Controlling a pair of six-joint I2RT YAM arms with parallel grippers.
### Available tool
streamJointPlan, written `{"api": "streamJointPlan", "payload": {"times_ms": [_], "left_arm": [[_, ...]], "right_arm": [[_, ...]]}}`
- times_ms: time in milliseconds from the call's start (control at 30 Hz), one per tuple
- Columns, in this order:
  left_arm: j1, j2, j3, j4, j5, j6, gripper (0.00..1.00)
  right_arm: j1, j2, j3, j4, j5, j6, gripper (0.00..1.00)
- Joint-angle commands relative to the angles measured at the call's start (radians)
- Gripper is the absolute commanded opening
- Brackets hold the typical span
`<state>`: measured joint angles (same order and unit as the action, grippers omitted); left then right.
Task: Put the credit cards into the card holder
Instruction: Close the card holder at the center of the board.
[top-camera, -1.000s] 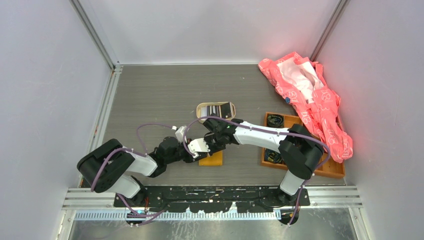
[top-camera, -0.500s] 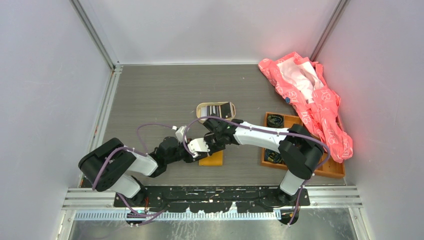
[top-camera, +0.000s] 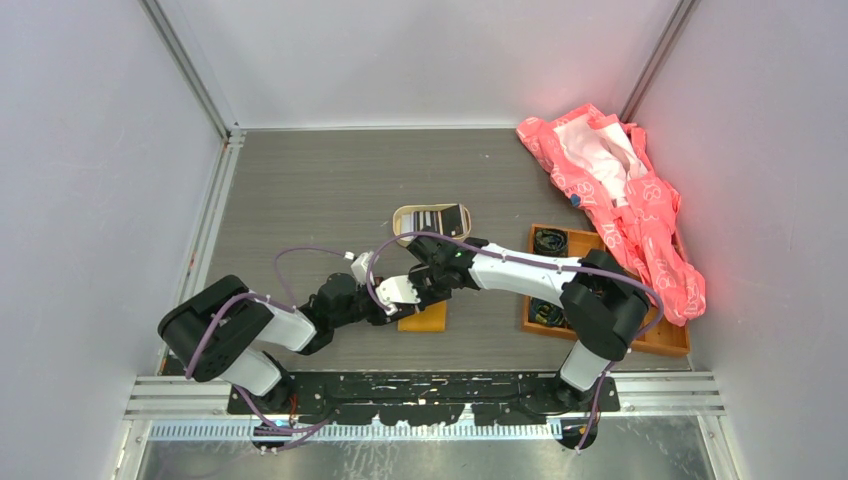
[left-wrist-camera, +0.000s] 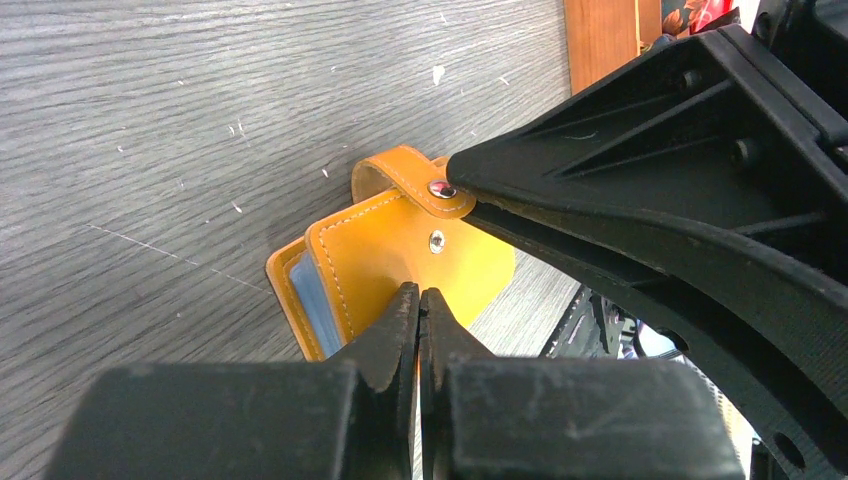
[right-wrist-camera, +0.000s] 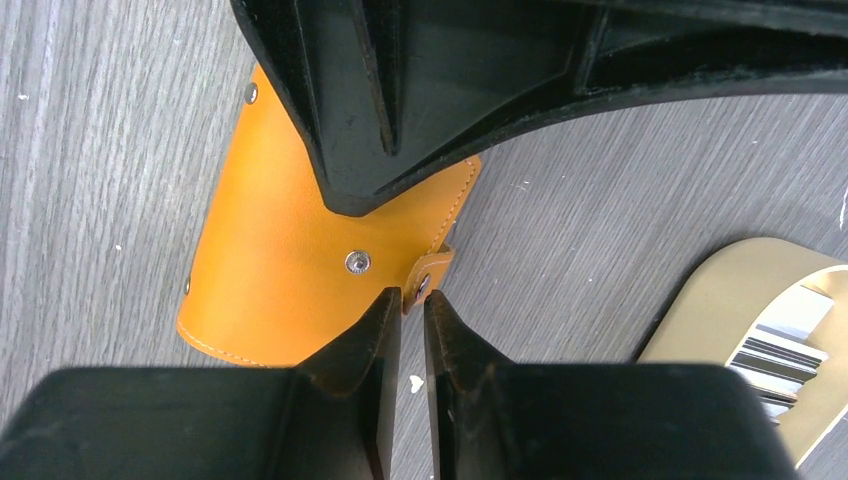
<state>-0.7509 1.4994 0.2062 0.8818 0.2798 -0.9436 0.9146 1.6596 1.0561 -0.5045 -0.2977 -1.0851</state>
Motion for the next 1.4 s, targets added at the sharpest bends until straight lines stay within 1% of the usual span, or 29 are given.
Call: {"api": "streamJointPlan", "payload": {"times_ms": [0,233,433,567,733,900,1100,1200,1267,1367], "left_arm": [[0.001,0.025,-0.007,-0.04,0.002,0.011,0.0],[0.001,0.03,-0.008,-0.035,0.005,0.009,0.0],[0.001,0.03,-0.008,-0.033,0.006,0.009,0.0],[0.001,0.033,-0.008,-0.029,0.006,0.003,0.0],[0.0,0.029,-0.01,-0.028,0.01,-0.001,0.0],[0.001,0.029,-0.008,-0.032,0.011,-0.001,0.0],[0.0,0.035,-0.007,-0.021,0.021,-0.007,0.0],[0.001,0.023,0.0,-0.01,0.055,-0.015,0.0],[0.001,0.005,0.011,-0.021,0.083,-0.023,0.0],[0.0,-0.027,0.021,-0.051,0.089,-0.029,0.01]], "right_arm": [[0.005,-0.046,0.029,0.006,-0.018,0.017,0.21],[0.005,-0.037,0.021,0.025,-0.011,0.027,0.19],[0.006,-0.031,0.03,0.007,-0.025,0.02,0.07],[0.006,-0.032,0.038,-0.042,-0.043,-0.014,0.01],[0.005,-0.048,0.026,-0.076,-0.065,-0.051,0.01],[0.012,-0.066,-0.003,-0.064,-0.066,-0.058,0.01],[0.02,-0.072,0.001,-0.062,-0.063,-0.05,0.01],[0.019,-0.073,0.002,-0.057,-0.053,-0.043,0.01],[0.02,-0.073,0.002,-0.06,-0.062,-0.043,0.01],[0.021,-0.073,0.002,-0.066,-0.073,-0.045,0.01]]}}
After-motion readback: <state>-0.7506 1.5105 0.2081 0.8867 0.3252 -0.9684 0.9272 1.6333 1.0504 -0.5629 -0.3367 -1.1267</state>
